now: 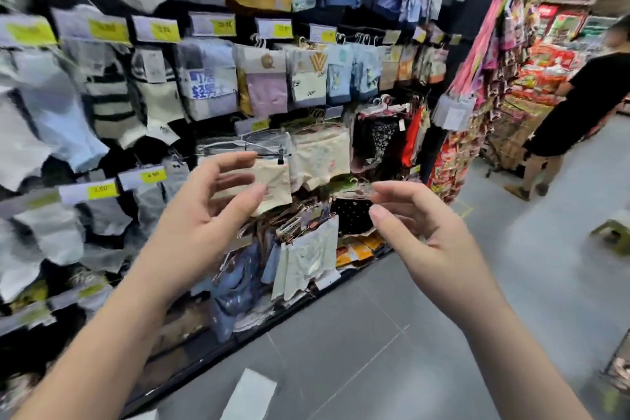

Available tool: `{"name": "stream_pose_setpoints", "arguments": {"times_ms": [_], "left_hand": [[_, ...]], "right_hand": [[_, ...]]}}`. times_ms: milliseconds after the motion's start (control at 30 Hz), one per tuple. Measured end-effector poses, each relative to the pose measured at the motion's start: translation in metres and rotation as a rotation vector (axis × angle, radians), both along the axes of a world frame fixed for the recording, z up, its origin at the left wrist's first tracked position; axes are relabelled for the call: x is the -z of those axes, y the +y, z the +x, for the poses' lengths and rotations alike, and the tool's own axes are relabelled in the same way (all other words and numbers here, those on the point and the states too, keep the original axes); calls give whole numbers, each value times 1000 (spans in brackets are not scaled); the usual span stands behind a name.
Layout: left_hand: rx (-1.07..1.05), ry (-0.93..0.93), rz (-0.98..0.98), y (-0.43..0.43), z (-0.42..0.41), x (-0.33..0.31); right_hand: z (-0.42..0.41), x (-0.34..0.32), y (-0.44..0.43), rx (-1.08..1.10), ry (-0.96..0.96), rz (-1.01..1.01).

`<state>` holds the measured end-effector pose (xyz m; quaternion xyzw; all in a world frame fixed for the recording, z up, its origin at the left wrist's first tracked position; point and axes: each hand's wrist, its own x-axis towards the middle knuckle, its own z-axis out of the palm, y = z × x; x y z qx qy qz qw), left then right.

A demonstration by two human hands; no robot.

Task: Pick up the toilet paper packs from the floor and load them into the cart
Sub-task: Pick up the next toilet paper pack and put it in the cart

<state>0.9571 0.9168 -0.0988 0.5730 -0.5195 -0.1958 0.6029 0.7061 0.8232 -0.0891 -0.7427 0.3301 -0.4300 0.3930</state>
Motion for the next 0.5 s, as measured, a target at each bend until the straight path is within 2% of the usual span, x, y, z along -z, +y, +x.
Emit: {"name": "stream_pose_setpoints", "arguments": {"times_ms": [167,500], "left_hand": [[-57,15,-41,-12,46,-4],[-399,50,-2,32,101,4]], "right_hand": [[63,-7,-43,-132,-1,10],[194,3,-72,-527,-46,70]]}}
